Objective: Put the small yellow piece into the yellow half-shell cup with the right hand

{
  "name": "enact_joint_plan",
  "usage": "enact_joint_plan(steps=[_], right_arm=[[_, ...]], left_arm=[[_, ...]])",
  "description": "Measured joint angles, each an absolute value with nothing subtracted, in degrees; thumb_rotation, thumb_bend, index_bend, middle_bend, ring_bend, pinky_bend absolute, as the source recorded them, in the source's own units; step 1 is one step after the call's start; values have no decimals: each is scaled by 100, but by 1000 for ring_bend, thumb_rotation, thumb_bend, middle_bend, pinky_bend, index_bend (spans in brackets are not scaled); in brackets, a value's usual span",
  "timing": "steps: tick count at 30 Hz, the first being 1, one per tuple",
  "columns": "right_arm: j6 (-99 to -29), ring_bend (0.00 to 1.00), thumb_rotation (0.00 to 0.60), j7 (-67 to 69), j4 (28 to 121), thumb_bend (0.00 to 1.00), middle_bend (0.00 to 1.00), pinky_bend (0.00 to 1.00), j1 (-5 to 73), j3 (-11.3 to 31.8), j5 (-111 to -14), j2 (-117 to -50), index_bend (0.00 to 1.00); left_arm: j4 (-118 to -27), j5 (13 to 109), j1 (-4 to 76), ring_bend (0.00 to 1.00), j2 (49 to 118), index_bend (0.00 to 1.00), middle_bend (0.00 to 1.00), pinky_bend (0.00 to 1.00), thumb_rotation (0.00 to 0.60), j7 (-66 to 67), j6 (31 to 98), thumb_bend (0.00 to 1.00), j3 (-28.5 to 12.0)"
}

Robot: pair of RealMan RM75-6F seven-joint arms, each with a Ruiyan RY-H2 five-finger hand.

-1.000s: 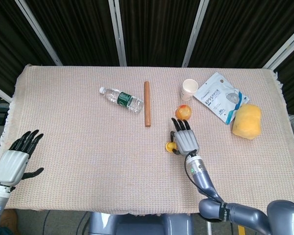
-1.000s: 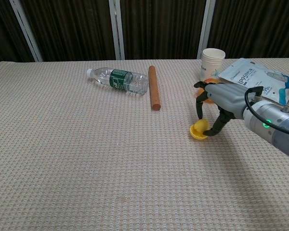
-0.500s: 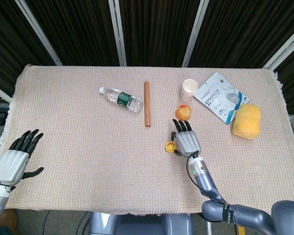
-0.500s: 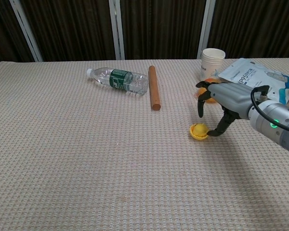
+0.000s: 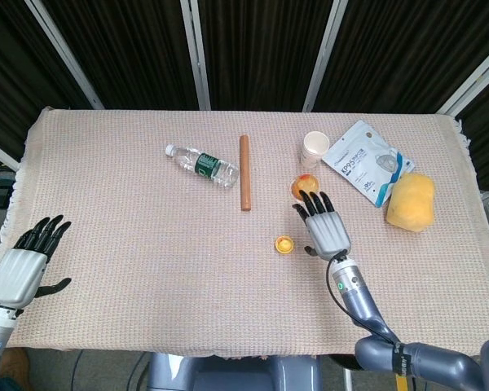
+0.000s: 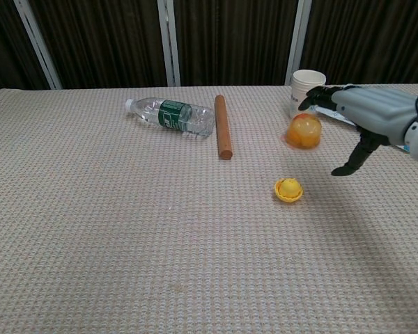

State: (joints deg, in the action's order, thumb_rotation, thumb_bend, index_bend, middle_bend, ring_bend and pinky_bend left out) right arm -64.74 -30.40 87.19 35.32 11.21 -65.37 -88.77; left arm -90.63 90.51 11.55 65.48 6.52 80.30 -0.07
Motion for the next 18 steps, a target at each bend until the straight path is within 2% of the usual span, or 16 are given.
enact_joint_plan(steps=[8,13,18], right_arm=[[-7223,0,600,-3230,10184,0,0,0,2943,881,-6958,-7385,0],[-7883,0,600,-3191,10593,0,0,0,2369,555,-7467,-6737,0],[-8355,0,600,-2899,10655,0,0,0,1890,279,-7778,-6404,0]], left_arm=[[-9038,9105,1151,0,6554,0,0,190,600,719,8056,0,10],[-9046,9127,1152,0,6553,0,0,190,600,727,8063,0,20],[-9057,9124,1167,0,6552,0,0,190,600,769,8051,0,9]])
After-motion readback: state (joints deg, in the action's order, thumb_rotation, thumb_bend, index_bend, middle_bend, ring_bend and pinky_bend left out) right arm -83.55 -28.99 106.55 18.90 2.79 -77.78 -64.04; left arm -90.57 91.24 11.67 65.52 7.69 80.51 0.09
